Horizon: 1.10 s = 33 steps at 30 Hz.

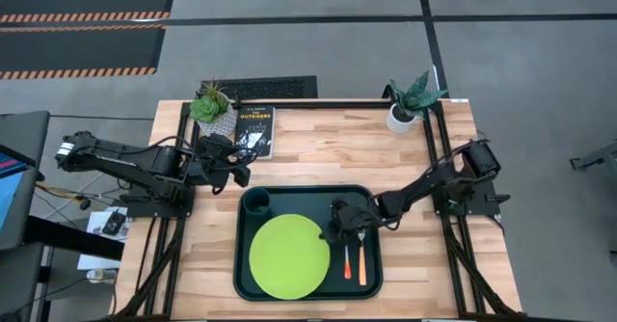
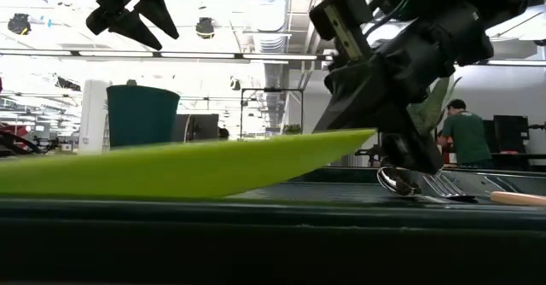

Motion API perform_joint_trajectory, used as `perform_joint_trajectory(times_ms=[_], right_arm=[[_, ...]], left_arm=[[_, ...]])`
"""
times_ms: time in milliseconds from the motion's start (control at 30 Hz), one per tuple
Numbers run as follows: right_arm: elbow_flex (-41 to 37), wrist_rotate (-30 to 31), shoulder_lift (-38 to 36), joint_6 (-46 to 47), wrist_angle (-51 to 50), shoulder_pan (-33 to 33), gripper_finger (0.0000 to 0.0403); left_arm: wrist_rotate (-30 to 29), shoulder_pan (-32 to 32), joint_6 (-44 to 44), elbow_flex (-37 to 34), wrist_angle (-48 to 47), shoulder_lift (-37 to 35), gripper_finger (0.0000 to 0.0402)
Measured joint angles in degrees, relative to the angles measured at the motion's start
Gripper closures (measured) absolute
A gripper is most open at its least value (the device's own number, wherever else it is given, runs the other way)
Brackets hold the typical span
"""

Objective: Pick and place plate/cup/fork/spoon on tray
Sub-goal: Put the yellow green plate onto the black tray

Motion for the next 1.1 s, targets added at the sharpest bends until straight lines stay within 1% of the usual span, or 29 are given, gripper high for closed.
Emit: perform_joint_trajectory(times_ms=[100, 500, 1100], right_arm=[[0.00, 0.12, 1.06, 0.30, 1.02, -0.02, 0.0391], [0.00, 0.27, 1.07, 0.06, 0.66, -1.60, 0.0385], [0.00, 0.22, 1.02, 0.09, 0.46, -1.40, 0.0376]], left_arm=[[-0.01, 0.00, 0.05, 0.00, 0.00, 0.00, 0.0173], [-0.12, 0.00, 0.10, 0.00, 0.00, 0.00, 0.0173], [-0.12, 0.00, 0.12, 0.00, 0.00, 0.00, 0.0173]])
